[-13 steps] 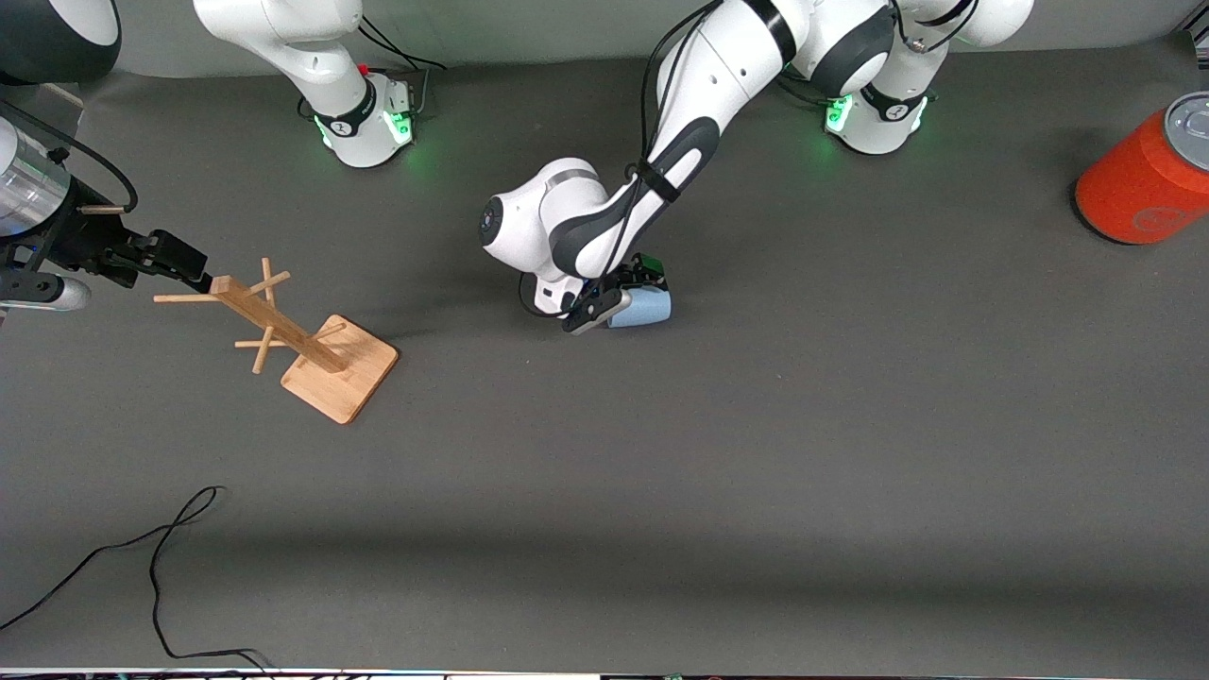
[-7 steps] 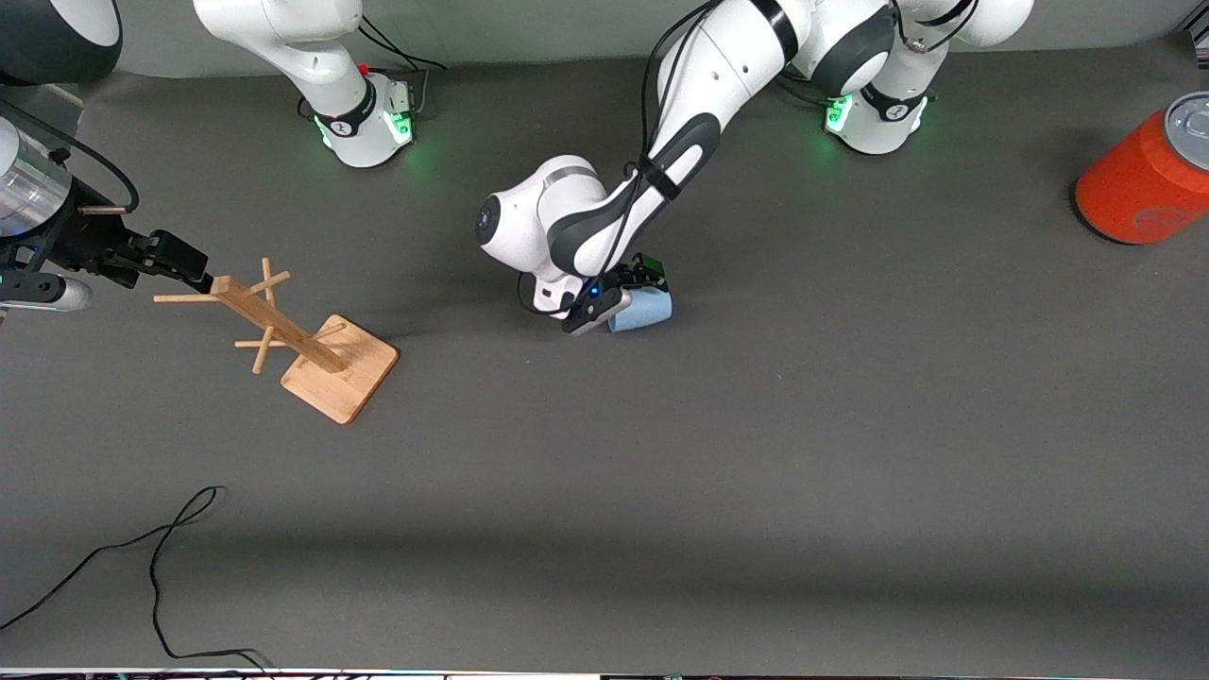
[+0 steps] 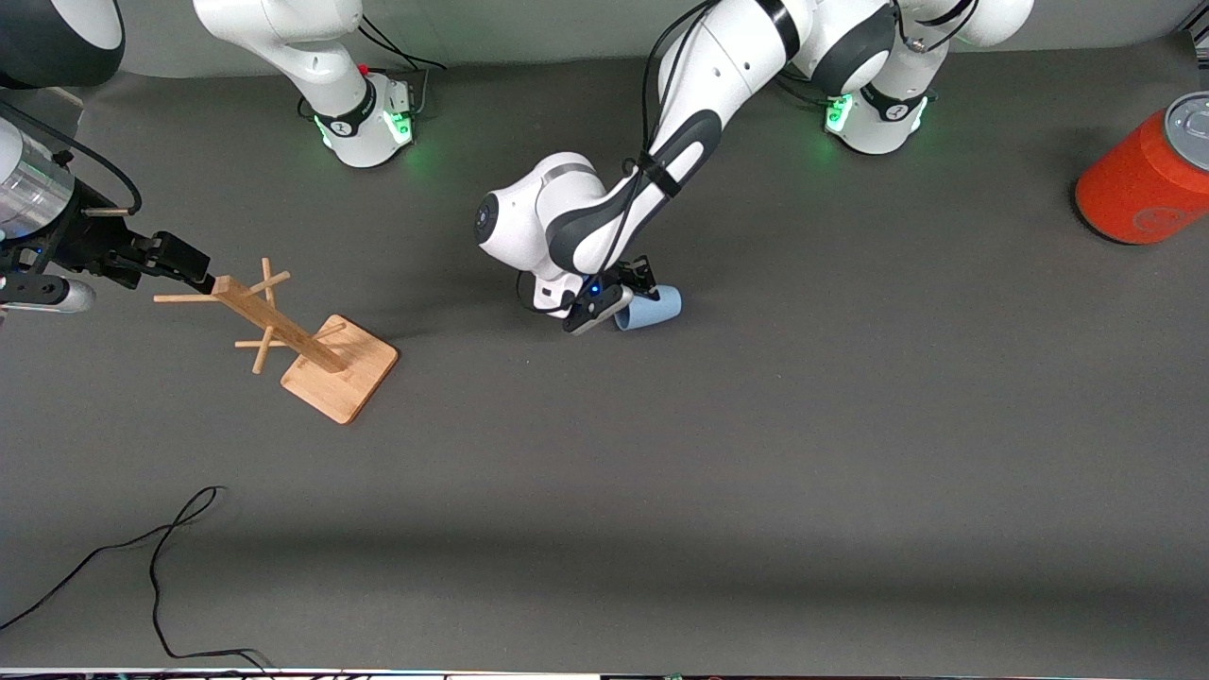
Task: Rotate and upright cup with both arms
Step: 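Grasp the lying blue cup's rim with the left gripper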
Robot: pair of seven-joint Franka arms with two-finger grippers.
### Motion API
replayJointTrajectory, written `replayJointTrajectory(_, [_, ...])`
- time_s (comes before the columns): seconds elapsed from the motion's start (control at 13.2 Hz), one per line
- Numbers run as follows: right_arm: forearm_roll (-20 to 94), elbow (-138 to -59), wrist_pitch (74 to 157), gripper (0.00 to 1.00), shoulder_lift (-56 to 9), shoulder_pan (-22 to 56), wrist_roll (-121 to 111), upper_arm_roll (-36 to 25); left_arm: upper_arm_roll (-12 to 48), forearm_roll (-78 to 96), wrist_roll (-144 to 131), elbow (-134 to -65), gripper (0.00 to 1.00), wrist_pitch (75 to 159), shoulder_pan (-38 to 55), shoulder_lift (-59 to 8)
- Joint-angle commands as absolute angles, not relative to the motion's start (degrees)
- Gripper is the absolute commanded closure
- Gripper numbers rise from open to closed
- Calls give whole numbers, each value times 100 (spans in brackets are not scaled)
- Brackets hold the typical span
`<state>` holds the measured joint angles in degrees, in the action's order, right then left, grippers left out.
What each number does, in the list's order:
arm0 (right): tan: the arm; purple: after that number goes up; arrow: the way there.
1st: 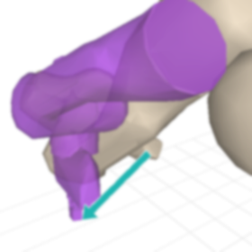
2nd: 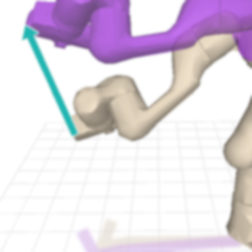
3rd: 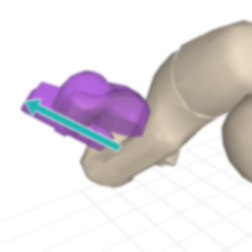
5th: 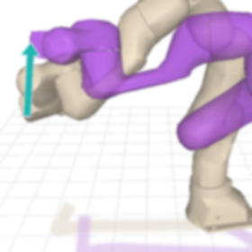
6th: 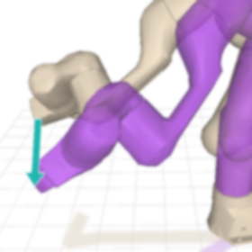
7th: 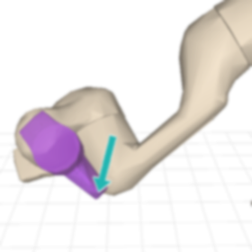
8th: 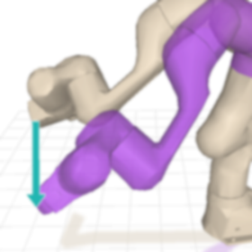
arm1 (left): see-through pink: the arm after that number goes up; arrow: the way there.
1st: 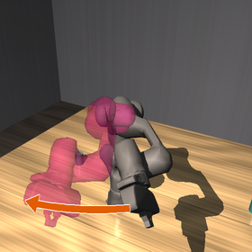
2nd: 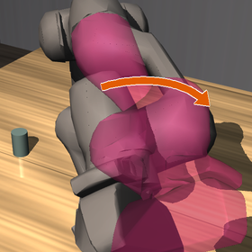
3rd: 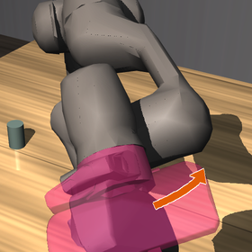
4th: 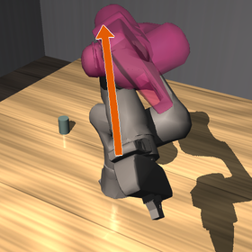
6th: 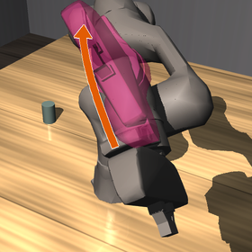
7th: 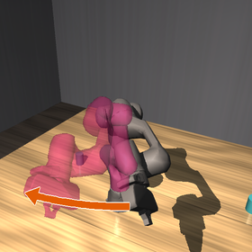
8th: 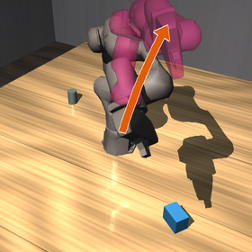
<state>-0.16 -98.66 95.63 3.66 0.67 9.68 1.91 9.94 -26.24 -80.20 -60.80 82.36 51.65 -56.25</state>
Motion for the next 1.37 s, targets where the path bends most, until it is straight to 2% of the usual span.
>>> replayJointTrajectory(0.0, [-9, -9923, 9694, 0, 448, 97, 835, 158, 949, -2637, -8218, -6064, 100, 8253, 5229, -5607])
replayJointTrajectory(0.38, [17, -9905, 9816, 0, 484, 97, 826, 149, 1037, -2541, -8052, -6064, 100, 8218, 4792, -5187])
replayJointTrajectory(0.68, [18, -9923, 10187, 0, 369, 105, 826, 158, 1037, -1697, -6945, -6283, 100, 8471, 3782, -4142])
replayJointTrajectory(0.76, [18, -9966, 10160, 0, 395, 114, 826, 158, 1037, -1574, -6674, -6728, 100, 8760, 3518, -3739])
replayJointTrajectory(0.84, [-17, -9958, 10151, 0, 413, 114, 826, 176, 1028, -1382, -6384, -7533, 100, 9276, 3272, -3118])
replayJointTrajectory(0.99, [-62, -9932, 10221, 0, 378, 114, 817, 176, 1028, -1091, -5926, -9657, 100, 10829, 2735, -1651])
replayJointTrajectory(1.06, [-62, -9914, 10335, 0, 352, 114, 817, 176, 1028, -994, -5767, -10503, 100, 11568, 2585, -1165])
replayJointTrajectory(1.14, [-62, -9923, 10371, 0, 308, 114, 826, 202, 1020, -976, -5653, -11103, 100, 12210, 2532, -917])
replayJointTrajectory(1.29, [-62, -9940, 10371, 0, 255, 114, 817, 211, 1020, -967, -5546, -11731, 100, 13266, 2531, -931])
